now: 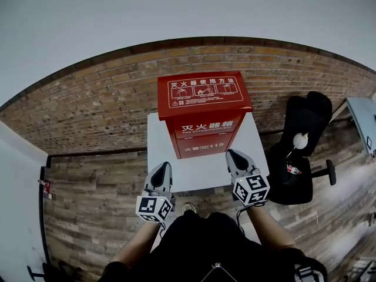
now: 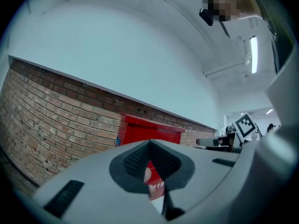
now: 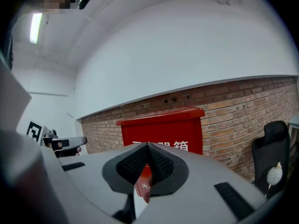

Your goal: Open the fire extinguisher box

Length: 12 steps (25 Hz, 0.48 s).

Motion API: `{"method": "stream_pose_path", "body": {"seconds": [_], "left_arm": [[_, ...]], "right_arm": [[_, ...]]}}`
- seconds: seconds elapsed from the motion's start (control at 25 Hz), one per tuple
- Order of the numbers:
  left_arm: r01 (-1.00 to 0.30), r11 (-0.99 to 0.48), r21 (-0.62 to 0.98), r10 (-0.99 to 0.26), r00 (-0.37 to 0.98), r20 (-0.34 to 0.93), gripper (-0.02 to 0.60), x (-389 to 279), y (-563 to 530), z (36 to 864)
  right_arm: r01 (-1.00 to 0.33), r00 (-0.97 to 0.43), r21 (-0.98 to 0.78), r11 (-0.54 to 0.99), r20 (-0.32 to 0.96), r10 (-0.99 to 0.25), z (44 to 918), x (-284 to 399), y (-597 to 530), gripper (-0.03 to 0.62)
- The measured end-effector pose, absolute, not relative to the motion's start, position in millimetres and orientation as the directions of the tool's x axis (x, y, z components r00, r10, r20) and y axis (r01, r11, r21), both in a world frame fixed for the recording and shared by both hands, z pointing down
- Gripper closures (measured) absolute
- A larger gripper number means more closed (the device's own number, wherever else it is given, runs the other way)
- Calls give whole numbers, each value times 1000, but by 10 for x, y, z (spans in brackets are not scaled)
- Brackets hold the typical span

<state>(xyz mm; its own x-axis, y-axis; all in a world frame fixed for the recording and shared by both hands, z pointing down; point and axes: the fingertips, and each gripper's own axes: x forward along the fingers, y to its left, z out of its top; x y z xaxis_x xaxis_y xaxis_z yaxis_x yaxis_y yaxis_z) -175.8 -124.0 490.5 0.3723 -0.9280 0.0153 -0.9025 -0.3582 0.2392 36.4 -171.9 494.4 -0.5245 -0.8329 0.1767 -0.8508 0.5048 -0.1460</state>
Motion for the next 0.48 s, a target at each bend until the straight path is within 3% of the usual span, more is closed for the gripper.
{"method": "stream_pose_path", "body": {"seconds": [0.36,0.48], "left_arm": [[-906,-355,231,-927,373,36,534,-1839,-1899,4912],[-917,-319,240,-942,334,22,534,-1847,-2052,4830]], "right_arm": [[-851,-523,-160,499,188,-831,4991,280,-2318,576],[-853,-520,-128,506,137,-843,4805,355,-2480,576]]}}
